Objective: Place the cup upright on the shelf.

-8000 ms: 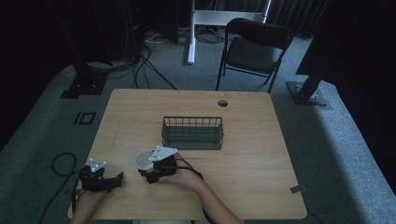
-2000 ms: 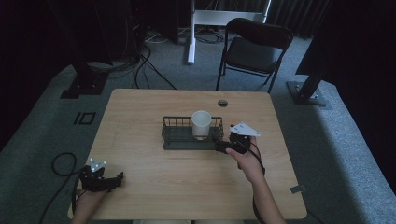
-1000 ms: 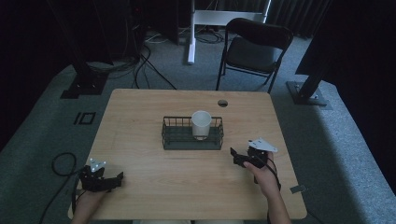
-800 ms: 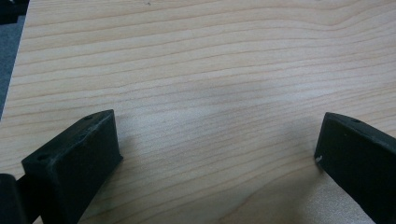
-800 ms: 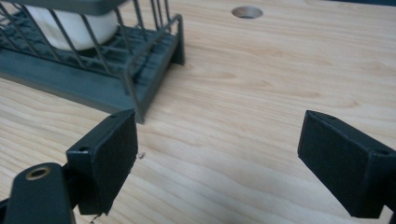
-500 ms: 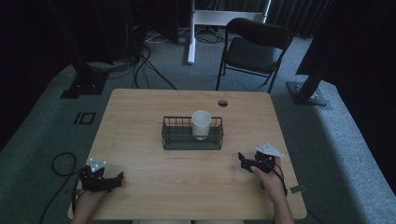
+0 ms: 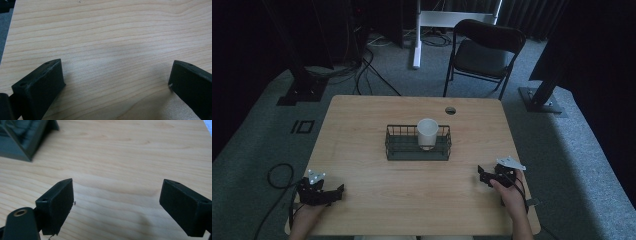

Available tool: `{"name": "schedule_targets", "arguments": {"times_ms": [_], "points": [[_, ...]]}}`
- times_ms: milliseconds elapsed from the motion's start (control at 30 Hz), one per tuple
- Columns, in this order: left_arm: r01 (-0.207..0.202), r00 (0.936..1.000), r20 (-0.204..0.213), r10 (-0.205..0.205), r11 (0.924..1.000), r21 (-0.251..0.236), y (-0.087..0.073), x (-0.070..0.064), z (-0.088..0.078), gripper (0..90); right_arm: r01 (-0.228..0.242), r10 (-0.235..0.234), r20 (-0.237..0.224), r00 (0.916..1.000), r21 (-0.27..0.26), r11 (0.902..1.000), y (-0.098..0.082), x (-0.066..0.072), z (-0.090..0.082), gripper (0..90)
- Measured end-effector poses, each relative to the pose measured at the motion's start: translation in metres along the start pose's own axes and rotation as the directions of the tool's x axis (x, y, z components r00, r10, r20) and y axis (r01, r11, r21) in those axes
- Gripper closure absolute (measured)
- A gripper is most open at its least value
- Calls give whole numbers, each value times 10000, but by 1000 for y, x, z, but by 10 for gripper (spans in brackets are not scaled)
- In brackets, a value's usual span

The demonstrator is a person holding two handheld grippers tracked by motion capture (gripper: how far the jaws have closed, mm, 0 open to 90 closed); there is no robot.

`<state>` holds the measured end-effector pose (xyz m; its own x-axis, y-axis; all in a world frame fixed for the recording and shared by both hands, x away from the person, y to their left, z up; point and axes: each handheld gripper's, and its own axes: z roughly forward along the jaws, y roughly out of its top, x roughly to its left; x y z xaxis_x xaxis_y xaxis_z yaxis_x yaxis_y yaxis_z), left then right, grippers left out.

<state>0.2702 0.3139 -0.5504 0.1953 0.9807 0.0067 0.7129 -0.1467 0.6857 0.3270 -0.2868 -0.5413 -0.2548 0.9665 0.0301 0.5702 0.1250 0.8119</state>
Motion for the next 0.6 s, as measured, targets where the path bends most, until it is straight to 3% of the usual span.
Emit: {"name": "schedule_targets", "arguments": {"times_ms": [200, 500, 600], "points": [[1, 10000, 1, -1, 10000, -1, 0, 0, 0, 1, -143, 135, 230, 9996, 310, 9994, -5, -6, 1, 119], [3, 10000, 1, -3, 10000, -3, 0, 0, 0, 1, -250, 249, 18, 9997, 580, 9980, -8, -8, 3, 119], [2, 10000, 1, -2, 10000, -2, 0, 0, 0, 2, -156, 173, -166, 9997, 984, 9950, -9, -8, 3, 119]]}}
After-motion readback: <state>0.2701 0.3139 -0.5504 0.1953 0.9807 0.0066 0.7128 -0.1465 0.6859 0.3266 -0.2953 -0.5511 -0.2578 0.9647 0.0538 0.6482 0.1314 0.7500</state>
